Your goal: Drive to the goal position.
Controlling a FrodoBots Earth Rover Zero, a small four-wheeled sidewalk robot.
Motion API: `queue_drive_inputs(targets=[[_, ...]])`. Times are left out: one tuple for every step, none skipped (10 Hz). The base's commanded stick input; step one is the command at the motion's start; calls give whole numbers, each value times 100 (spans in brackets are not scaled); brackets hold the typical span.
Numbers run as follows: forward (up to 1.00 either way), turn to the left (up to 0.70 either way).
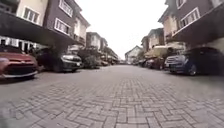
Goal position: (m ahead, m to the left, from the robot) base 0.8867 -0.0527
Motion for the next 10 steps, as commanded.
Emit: queue_drive_inputs(targets=[[70,0],[70,0],[70,0],[70,0],[70,0],[70,0],[70,0],[70,0],[70,0],[70,0]])
